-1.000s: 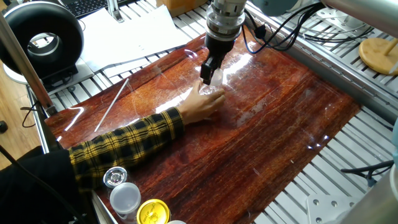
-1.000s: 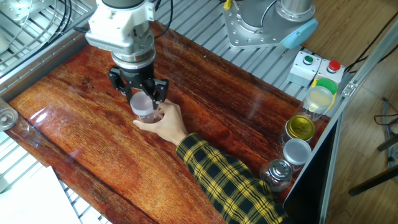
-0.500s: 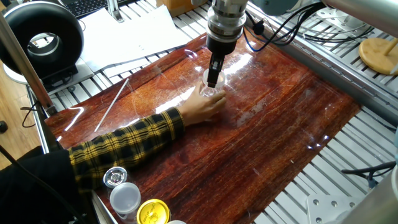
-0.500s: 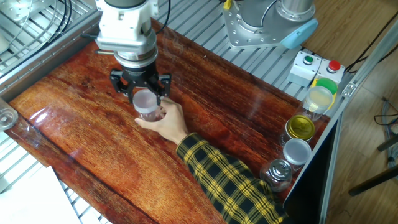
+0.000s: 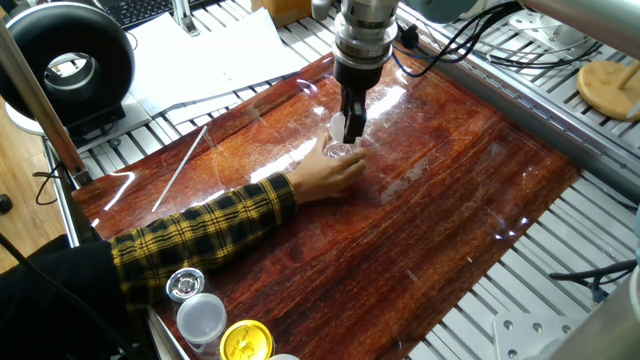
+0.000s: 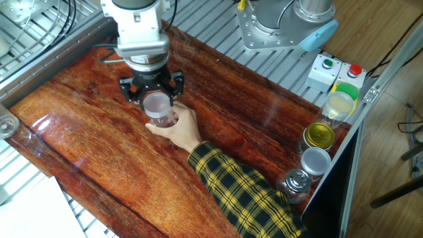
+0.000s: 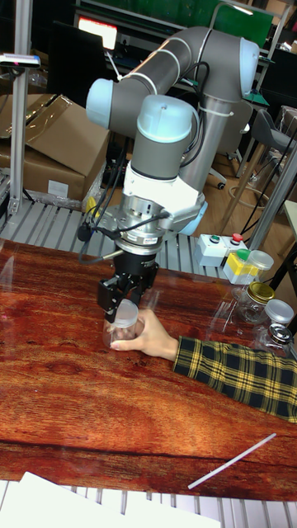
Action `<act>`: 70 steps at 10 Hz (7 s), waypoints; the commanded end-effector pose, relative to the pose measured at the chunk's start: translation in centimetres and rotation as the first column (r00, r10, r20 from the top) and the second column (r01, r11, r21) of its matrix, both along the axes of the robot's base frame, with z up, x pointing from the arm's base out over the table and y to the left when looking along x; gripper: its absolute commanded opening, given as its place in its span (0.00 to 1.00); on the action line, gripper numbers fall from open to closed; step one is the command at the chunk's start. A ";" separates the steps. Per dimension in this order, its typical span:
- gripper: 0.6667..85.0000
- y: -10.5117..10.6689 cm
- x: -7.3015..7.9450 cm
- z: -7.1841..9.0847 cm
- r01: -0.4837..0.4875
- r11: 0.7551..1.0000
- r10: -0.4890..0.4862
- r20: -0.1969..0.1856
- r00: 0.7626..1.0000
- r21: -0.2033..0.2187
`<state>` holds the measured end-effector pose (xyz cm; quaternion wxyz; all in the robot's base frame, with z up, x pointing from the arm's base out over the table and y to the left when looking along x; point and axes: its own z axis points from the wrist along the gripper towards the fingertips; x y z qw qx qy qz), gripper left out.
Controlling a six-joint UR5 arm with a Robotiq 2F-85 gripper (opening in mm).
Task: Unscrew the lid from the jar
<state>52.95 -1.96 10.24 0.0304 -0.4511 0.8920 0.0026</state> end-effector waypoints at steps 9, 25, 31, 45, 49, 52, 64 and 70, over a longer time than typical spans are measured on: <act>0.50 0.8 -0.1 -0.4 -0.339 0.940 0.339 0.000 0.941 -0.035; 0.83 -1.1 -0.1 1.0 0.391 0.921 -0.390 -0.036 0.920 0.008; 0.83 1.7 -0.3 0.5 0.617 0.780 -0.603 -0.140 0.786 0.104; 0.77 0.5 -0.8 0.2 0.680 0.729 -0.665 -0.152 0.731 0.083; 0.78 0.3 -0.7 -0.1 0.665 0.741 -0.651 -0.143 0.745 0.090; 0.56 0.4 0.2 -0.1 0.657 0.746 -0.647 -0.119 0.753 0.107; 0.41 0.2 0.0 0.2 0.114 0.993 -0.113 -0.032 0.993 0.035; 0.39 0.7 0.5 0.0 -0.279 0.956 0.281 0.011 0.960 -0.089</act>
